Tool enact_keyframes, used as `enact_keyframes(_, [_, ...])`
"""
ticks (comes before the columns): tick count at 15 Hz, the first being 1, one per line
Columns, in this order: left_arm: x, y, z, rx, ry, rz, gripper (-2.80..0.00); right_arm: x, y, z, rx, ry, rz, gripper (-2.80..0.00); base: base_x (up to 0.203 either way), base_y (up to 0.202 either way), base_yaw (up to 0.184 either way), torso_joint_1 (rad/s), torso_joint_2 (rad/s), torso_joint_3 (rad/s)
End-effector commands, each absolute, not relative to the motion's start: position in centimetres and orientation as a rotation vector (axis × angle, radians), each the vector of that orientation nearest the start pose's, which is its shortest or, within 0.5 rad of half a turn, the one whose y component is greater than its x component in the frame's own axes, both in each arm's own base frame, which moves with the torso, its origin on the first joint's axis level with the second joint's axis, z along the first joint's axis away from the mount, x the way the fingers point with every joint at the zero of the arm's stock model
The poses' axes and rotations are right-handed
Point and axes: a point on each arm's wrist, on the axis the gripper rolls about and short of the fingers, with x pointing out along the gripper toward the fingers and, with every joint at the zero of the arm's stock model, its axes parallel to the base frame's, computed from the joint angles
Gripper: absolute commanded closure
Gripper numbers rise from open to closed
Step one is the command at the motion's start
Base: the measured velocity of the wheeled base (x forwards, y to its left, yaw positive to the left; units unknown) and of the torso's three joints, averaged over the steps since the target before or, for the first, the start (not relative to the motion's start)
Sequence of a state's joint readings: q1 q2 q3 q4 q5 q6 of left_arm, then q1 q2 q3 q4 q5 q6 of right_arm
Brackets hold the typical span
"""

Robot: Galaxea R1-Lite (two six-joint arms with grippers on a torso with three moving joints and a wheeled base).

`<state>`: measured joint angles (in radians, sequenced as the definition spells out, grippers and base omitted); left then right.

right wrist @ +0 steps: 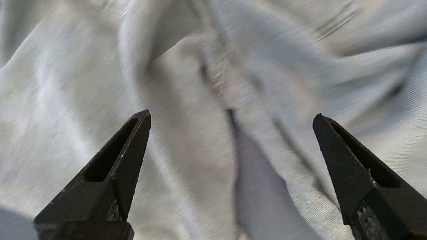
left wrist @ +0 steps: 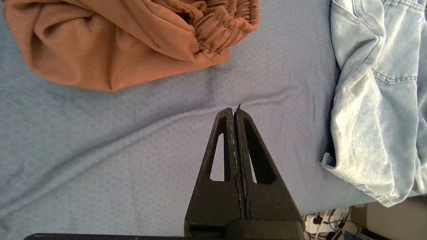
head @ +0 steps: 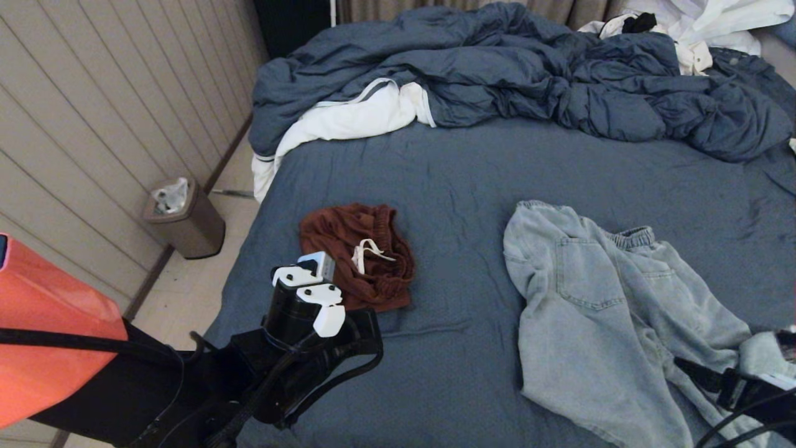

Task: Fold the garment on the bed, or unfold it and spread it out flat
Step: Unford the blue shorts

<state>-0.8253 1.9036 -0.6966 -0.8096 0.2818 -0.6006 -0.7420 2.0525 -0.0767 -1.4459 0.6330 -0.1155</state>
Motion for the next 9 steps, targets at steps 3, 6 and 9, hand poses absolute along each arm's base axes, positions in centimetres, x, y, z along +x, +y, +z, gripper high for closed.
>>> enact_keyframes(3, [22.6, -23.5, 11.5, -0.388, 0.471, -0.417, 0.0, 19.3, -16.6, 5.6, 0.224, 0.401, -0.152, -2.8, 0.0, 0.0, 0.0, 0.0, 0.0, 0.0])
enact_keyframes(6, [23.5, -24.2, 13.9, -0.404, 0.447, -0.425, 0.0, 21.1, -18.4, 8.2, 0.399, 0.593, -0.168, 0.0, 0.0, 0.0, 0.0, 0.0, 0.0, 0.0])
enact_keyframes(9, [24.6, -26.0, 17.2, -0.409, 0.466, -0.478, 0.0, 22.2, -20.0, 11.0, 0.471, 0.745, -0.19, 0.0, 0.0, 0.0, 0.0, 0.0, 0.0, 0.0])
